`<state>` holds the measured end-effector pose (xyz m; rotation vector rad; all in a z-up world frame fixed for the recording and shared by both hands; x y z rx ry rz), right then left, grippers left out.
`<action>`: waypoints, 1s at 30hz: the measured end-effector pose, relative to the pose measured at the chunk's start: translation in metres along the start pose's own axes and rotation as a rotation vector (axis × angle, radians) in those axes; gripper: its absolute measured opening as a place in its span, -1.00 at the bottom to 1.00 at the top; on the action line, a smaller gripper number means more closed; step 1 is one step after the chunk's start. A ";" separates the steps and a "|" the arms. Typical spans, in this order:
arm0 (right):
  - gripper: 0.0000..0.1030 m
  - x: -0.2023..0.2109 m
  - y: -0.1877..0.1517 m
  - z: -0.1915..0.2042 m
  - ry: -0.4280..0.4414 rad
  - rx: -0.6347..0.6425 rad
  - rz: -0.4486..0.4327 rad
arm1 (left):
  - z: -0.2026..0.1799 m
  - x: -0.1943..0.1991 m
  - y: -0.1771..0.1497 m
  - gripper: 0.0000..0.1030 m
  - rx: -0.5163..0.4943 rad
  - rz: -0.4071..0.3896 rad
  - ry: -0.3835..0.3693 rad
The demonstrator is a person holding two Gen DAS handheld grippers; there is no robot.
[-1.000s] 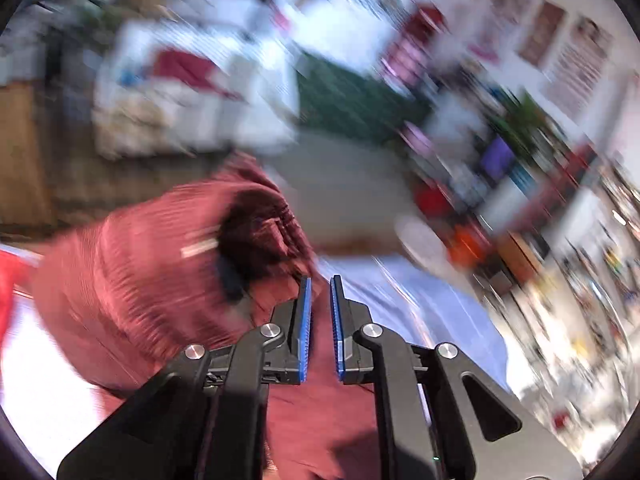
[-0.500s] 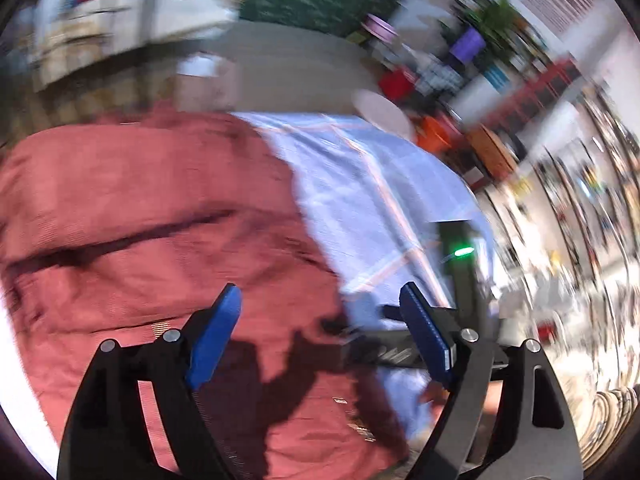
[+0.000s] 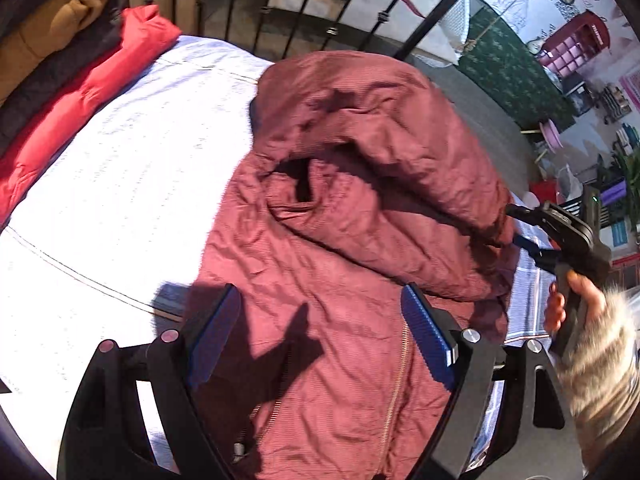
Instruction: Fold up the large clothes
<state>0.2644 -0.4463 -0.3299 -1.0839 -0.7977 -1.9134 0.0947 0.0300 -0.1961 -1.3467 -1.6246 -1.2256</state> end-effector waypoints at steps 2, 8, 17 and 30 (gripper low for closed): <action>-0.77 -0.012 0.002 0.003 0.000 0.019 0.020 | 0.007 0.000 0.006 0.59 -0.011 -0.002 0.021; -0.84 0.023 -0.001 0.012 0.065 0.125 -0.031 | 0.008 0.005 0.057 0.59 -0.021 -0.060 0.029; -0.62 0.041 0.001 -0.053 -0.117 0.190 0.011 | -0.062 -0.031 0.129 0.59 -0.219 -0.088 0.072; 0.75 0.015 0.006 0.065 -0.134 0.448 -0.054 | -0.094 -0.137 0.152 0.69 -0.391 0.088 0.265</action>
Point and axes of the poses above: each gripper's, at about its wrist camera, not at the fingertips, and x roughly against the way its jaws point, z to its left, y to its top, the point moved 5 cm from there along -x, roughly the way its jaws point, and after that the axes turned 2 degrees about z, right-handed, at the moved point
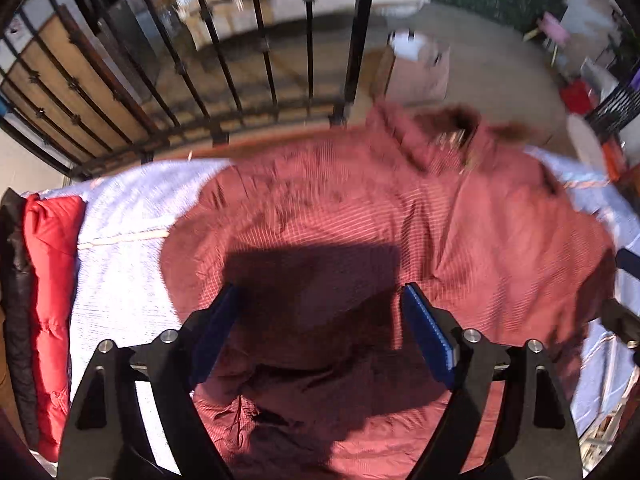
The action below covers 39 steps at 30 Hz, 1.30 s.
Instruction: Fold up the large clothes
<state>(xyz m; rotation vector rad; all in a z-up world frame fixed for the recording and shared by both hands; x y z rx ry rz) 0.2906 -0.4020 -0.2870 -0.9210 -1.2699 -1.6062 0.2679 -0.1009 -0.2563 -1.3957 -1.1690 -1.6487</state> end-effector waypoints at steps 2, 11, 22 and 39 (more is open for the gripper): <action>0.77 -0.040 -0.006 -0.003 -0.048 -0.005 0.085 | 0.000 -0.020 -0.003 0.91 -0.007 0.032 0.002; 0.92 -0.121 -0.017 -0.005 -0.107 0.065 0.276 | 0.003 -0.067 -0.003 0.92 -0.054 0.098 0.010; 0.92 -0.138 -0.024 0.013 -0.233 0.080 0.233 | 0.000 -0.080 -0.005 0.92 -0.079 0.049 0.064; 0.89 0.010 -0.132 -0.038 -0.033 -0.147 0.102 | 0.125 0.037 -0.181 0.91 0.190 -0.040 0.020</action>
Point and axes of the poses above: each gripper's, at about its wrist camera, not at the fingertips, and x roughly against the way its jaws point, z to its left, y to its top, the point moved 5 cm from there along -x, roughly the way its jaws point, and after that the axes turned 2 degrees about z, right-handed, at the moved point
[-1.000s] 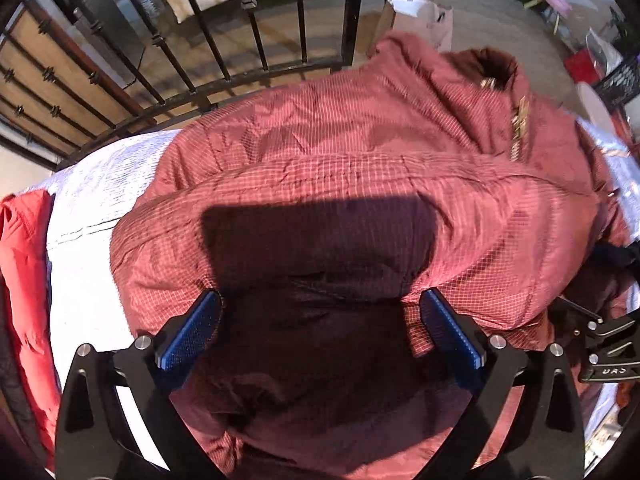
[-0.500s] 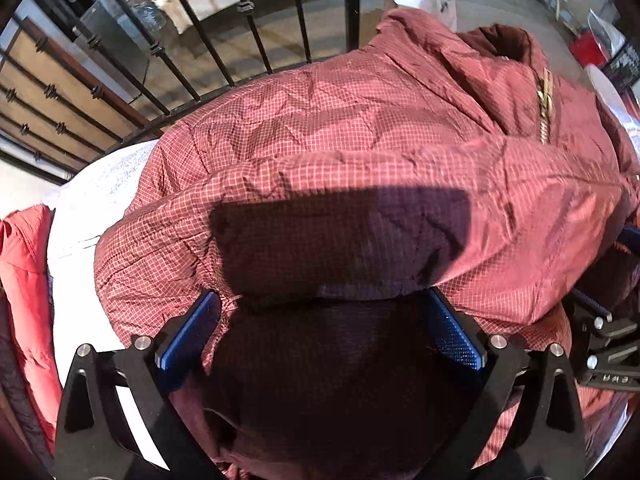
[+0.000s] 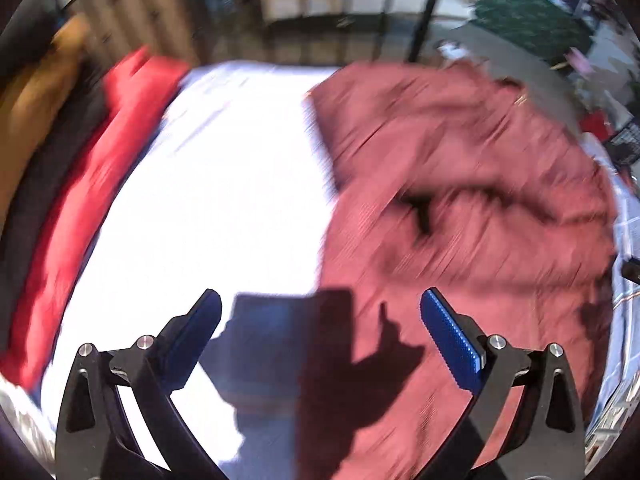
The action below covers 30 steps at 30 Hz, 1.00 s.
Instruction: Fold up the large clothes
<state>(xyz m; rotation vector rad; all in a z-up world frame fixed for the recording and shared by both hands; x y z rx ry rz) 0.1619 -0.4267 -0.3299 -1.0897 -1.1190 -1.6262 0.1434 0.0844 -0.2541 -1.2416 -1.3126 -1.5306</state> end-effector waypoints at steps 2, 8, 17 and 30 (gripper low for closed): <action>0.89 0.002 -0.034 -0.016 -0.007 -0.036 0.045 | 0.024 0.005 -0.033 0.91 0.079 0.040 -0.001; 0.89 -0.008 -0.128 -0.052 0.050 -0.151 0.200 | 0.042 0.019 -0.108 0.90 0.193 0.099 -0.049; 0.88 -0.026 -0.215 -0.048 0.186 -0.188 0.372 | 0.004 -0.006 -0.180 0.90 0.050 0.248 -0.120; 0.57 -0.013 -0.272 -0.011 0.232 -0.127 0.433 | -0.039 0.007 -0.205 0.80 -0.122 0.232 -0.009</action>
Point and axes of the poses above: each gripper's, at about its wrist camera, not at the fingertips, and x roughly against the way its jaws point, z to its left, y to its top, the point moved 5 cm from there along -x, roughly the way its jaws point, and after that the axes turned 2 degrees about z, right-handed, at the moved point
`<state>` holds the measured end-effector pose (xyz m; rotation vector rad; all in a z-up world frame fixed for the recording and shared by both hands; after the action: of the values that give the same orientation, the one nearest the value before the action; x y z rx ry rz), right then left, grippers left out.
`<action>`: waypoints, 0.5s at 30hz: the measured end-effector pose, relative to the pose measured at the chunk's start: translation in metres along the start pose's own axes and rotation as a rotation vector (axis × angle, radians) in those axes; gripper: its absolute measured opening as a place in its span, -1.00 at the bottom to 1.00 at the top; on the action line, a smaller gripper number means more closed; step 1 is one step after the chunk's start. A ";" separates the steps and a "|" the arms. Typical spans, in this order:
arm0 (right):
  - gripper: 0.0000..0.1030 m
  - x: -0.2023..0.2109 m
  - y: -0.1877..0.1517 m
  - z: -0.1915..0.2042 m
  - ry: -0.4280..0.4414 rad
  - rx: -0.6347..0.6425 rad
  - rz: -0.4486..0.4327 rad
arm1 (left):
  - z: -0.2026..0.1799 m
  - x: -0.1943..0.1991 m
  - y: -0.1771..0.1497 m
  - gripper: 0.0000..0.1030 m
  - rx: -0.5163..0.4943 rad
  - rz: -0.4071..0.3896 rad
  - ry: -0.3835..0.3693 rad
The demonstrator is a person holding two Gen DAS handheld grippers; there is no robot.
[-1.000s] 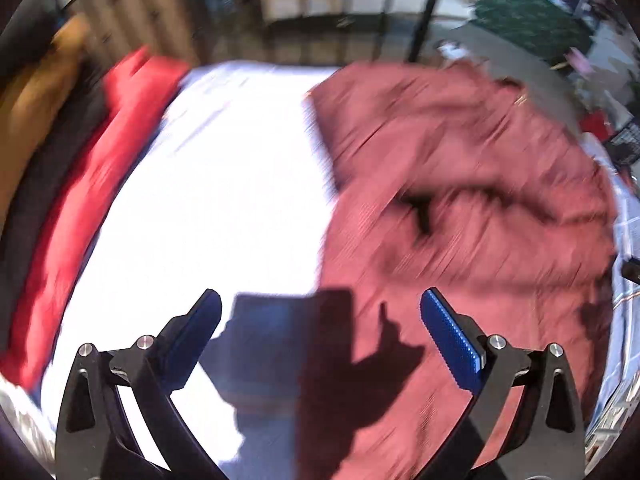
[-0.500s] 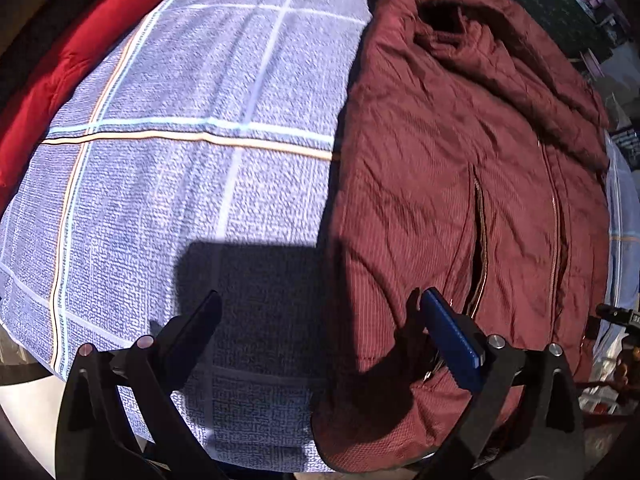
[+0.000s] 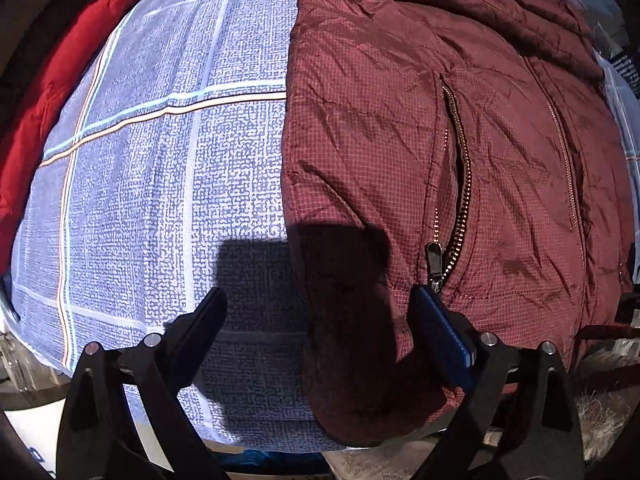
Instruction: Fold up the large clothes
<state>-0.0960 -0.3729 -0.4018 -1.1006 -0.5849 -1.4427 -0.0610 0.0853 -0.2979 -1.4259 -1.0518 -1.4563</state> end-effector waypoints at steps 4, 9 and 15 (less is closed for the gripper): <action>0.33 -0.015 -0.013 0.010 0.025 -0.014 0.043 | -0.008 0.003 0.000 0.78 -0.006 0.003 0.007; 0.18 -0.016 -0.017 0.008 0.045 -0.025 0.067 | -0.006 0.002 -0.009 0.67 -0.010 0.011 -0.023; -0.36 -0.007 -0.014 0.006 0.039 -0.005 0.047 | -0.014 0.005 -0.017 0.23 -0.010 0.024 -0.091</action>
<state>-0.1080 -0.3614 -0.4015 -1.0813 -0.5251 -1.4220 -0.0818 0.0771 -0.2930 -1.5191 -1.0814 -1.3928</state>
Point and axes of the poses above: each gripper's, at about its wrist camera, not at the fingertips, and x roughly against the way its jaws point, z to its left, y to its top, the point moved 5 cm from there along -x, roughly the way its jaws point, and after that the axes turned 2 degrees about z, right-handed, at the moved point
